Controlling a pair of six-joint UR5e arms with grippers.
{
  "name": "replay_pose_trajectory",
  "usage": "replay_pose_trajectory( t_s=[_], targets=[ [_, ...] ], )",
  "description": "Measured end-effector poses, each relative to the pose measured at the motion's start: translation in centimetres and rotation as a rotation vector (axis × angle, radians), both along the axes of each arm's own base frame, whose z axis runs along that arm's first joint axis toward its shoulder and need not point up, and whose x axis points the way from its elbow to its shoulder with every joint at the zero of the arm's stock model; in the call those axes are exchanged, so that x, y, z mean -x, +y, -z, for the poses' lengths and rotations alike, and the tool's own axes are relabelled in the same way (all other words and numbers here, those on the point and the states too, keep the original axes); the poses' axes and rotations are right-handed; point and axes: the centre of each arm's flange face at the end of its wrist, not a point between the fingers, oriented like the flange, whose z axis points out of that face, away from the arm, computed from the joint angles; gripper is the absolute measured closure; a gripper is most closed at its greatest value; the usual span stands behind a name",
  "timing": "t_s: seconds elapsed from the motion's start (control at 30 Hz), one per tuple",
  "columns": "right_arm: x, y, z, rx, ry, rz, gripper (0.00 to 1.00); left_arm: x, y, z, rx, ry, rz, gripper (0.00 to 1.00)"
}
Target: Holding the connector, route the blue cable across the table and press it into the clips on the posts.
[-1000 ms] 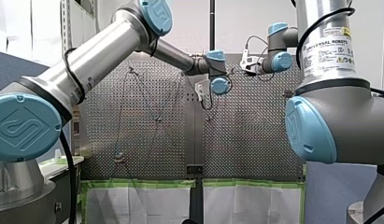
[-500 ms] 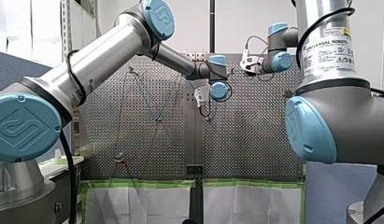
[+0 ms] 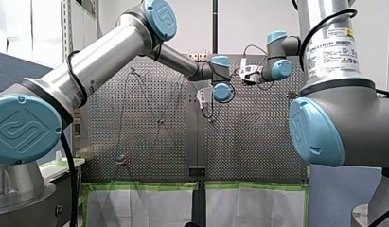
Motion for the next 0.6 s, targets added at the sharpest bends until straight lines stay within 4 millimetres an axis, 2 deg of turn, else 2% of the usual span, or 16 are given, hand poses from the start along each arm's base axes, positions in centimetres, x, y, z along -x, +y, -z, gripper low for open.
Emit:
replay_pose_trajectory(
  t_s=[0.43, 0.53, 0.6],
  targets=[
    [0.0, 0.0, 0.0, 0.0, 0.002, 0.0, 1.0, 0.1, -0.1, -0.1, 0.003, -0.001, 0.0, 0.0],
    [0.1, 0.0, -0.6, 0.009, 0.006, 0.003, 1.0, 1.1, -0.5, -0.6, 0.025, -0.009, 0.002, 0.0],
    [0.1, 0.0, -1.8, 0.025, 0.004, 0.007, 1.0, 2.2, -0.9, -1.2, 0.048, -0.017, 0.003, 0.0]
  ],
)
